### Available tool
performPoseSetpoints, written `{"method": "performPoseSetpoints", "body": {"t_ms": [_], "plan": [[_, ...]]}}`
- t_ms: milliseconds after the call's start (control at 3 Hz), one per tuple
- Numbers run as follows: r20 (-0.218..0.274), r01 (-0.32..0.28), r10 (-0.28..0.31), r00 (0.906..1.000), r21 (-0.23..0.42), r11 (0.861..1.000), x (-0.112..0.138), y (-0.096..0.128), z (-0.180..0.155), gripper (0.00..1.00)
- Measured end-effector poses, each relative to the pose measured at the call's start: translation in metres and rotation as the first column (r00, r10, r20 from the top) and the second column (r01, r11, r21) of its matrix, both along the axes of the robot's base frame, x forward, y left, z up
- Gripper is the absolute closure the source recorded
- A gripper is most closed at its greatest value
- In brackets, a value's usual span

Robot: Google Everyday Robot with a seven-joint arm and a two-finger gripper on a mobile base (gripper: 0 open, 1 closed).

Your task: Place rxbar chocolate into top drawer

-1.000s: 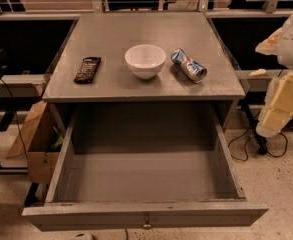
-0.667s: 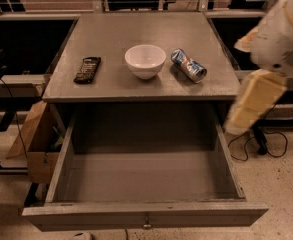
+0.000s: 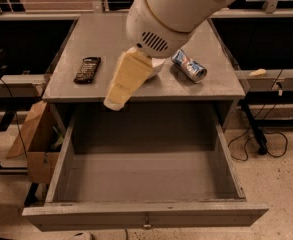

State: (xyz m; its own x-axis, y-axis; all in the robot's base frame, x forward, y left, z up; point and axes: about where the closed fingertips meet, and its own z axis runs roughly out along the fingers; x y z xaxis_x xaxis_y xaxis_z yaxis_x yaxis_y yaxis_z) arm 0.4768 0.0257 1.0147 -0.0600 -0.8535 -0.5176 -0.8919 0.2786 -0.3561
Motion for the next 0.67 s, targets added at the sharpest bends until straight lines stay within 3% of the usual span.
{"method": "performPoseSetpoints", "body": {"t_ms": [333, 667], "plan": [[0.010, -0.002, 0.002, 1.0000, 0.001, 1.000, -0.0026, 0.0016, 0.0048, 0.00], [0.025, 0.033, -0.034, 0.9991, 0.041, 0.999, -0.0048, -0.0024, 0.0095, 0.00]]}}
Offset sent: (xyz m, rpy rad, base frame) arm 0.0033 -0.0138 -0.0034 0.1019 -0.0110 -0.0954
